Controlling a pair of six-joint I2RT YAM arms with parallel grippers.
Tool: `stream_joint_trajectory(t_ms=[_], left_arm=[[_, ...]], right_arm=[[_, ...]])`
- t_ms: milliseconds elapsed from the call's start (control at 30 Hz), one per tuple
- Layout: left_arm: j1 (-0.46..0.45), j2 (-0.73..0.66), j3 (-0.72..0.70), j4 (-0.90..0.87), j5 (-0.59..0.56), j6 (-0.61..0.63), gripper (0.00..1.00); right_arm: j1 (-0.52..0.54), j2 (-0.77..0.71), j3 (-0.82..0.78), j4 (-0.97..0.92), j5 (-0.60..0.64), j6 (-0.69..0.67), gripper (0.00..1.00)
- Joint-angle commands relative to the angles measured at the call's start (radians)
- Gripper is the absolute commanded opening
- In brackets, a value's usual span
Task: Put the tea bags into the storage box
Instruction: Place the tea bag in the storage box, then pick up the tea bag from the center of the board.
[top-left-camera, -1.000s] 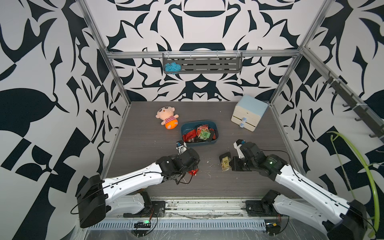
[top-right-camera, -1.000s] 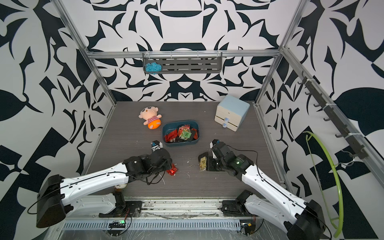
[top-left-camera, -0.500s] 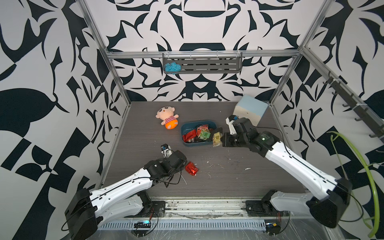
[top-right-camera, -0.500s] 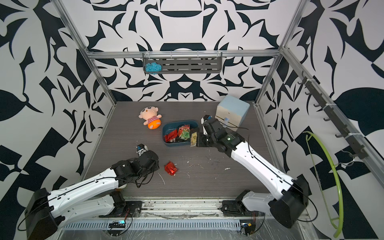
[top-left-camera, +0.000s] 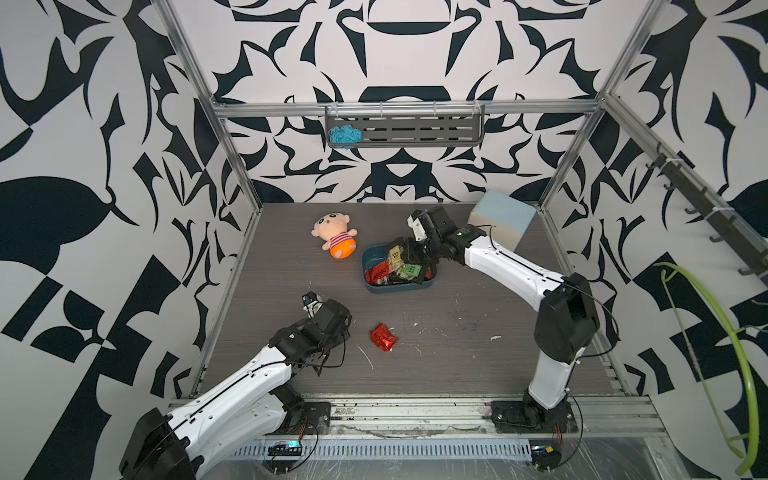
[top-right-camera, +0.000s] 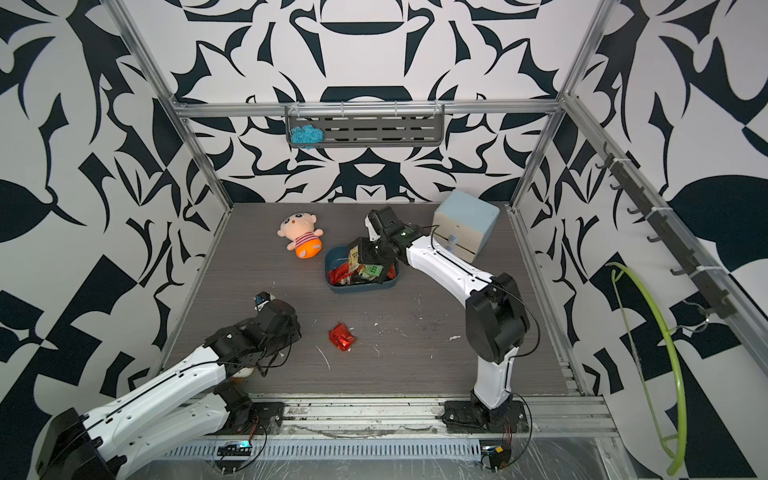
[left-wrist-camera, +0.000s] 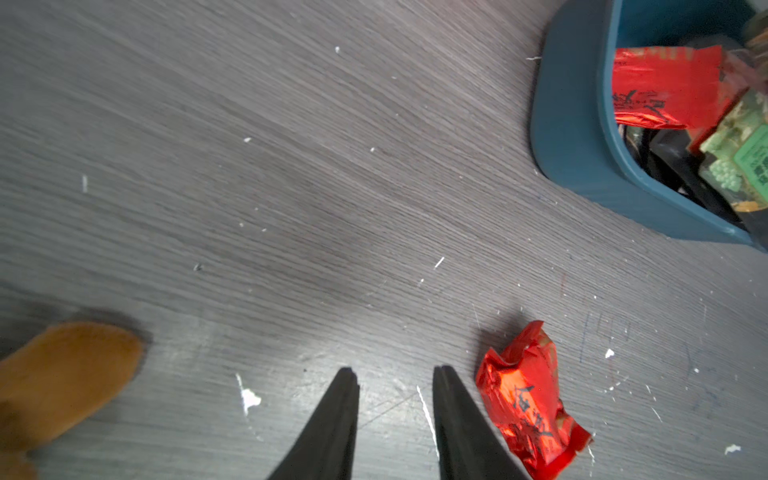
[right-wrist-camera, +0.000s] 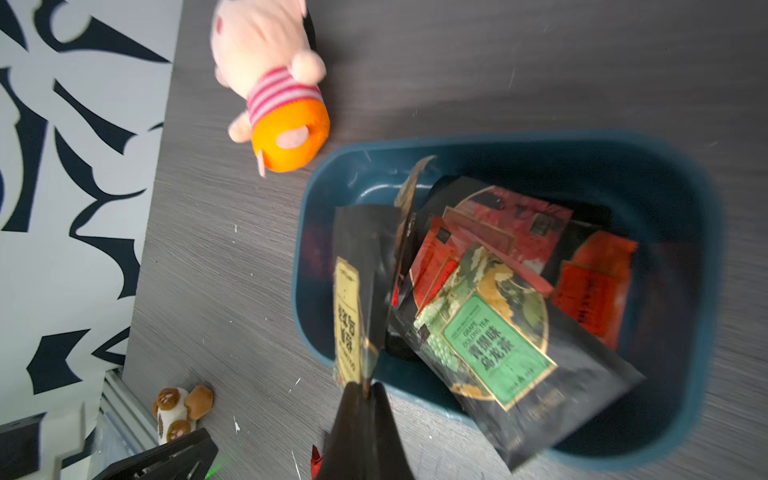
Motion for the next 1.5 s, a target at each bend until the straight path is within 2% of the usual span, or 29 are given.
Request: stream_joint_trajectory(t_ms=[0, 233, 367, 600, 733, 833, 900, 1000, 1200, 1467], left_arm=[[0.007, -0.031, -0.03, 0.004, 0.026, 0.017, 0.37], [0.015, -0.015, -0.026, 0.022, 0.036, 0.016, 0.38], [0.014, 0.02, -0.015, 0.026, 0.044, 0.015, 0.38], [0.015, 0.036, -0.003, 0.025, 0.052, 0.013, 0.38], [0.016, 0.035, 0.002, 0.014, 0.05, 0.011, 0.38], [0.016, 0.033, 0.011, -0.002, 0.054, 0.004, 0.39], [0.016, 0.033, 0.021, -0.021, 0.057, 0.001, 0.4], [0.016, 0.024, 0.029, -0.039, 0.068, -0.001, 0.47], [0.016, -0.021, 0.043, -0.048, 0.122, -0.008, 0.59], [0.015, -0.107, 0.034, -0.056, 0.212, -0.031, 0.62]], right_arm=[[-0.04, -0.017, -0.043, 0.041, -0.051, 0.036, 0.0], [-0.095, -0.029, -0.156, 0.032, 0.016, 0.007, 0.0], [-0.108, -0.003, -0.132, -0.002, 0.056, -0.03, 0.0], [-0.112, 0.065, -0.048, -0.022, 0.053, -0.051, 0.0], [-0.113, 0.066, -0.034, -0.023, 0.051, -0.056, 0.08], [-0.112, 0.035, -0.041, -0.036, 0.069, -0.064, 0.22], [-0.112, -0.005, -0.057, -0.051, 0.1, -0.072, 0.31], [-0.112, -0.086, -0.099, -0.078, 0.142, -0.09, 0.39], [-0.113, -0.331, -0.217, -0.134, 0.197, -0.126, 0.43], [-0.112, -0.627, -0.334, -0.224, 0.201, -0.108, 0.49]])
